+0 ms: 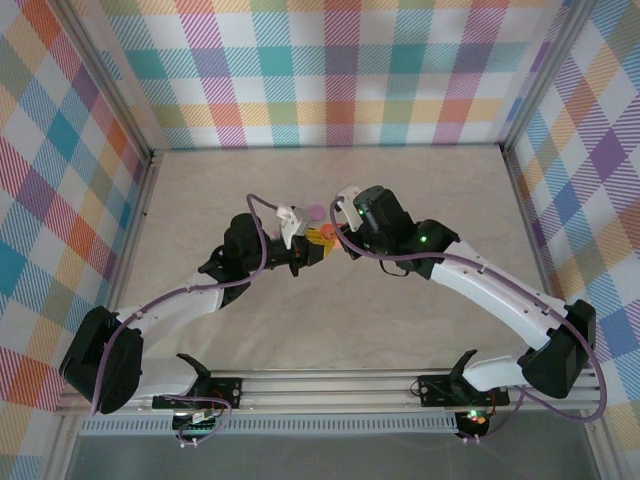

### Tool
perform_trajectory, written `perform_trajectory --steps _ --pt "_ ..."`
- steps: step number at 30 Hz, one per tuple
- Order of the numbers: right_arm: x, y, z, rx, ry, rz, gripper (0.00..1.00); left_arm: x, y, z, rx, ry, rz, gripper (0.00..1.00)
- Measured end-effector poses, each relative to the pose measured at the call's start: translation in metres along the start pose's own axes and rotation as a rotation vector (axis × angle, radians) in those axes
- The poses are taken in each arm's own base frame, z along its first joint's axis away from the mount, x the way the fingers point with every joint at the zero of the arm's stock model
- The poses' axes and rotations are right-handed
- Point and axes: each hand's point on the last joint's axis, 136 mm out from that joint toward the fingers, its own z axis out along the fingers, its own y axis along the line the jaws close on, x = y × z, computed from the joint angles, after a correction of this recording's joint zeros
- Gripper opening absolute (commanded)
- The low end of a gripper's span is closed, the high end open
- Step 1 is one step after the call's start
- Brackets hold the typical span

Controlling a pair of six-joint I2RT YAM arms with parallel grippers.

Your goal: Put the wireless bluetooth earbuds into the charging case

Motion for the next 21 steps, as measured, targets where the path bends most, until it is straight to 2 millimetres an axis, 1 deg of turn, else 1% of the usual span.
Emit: perform_trajectory --steps 4,12,21 --pt "0.001 0.003 0.005 -0.010 0.030 -0.003 0.18 0.001 0.001 0.000 -0.004 0.005 -0.004 0.00" --pt "0.008 0.006 0.016 -0.033 0.096 0.007 0.22 0.011 0.003 0.000 -0.017 0.042 -0.035 0.00" --pt "0.004 0.007 0.012 -0.049 0.106 0.043 0.25 0.009 0.003 0.000 -0.015 0.032 -0.039 0.00"
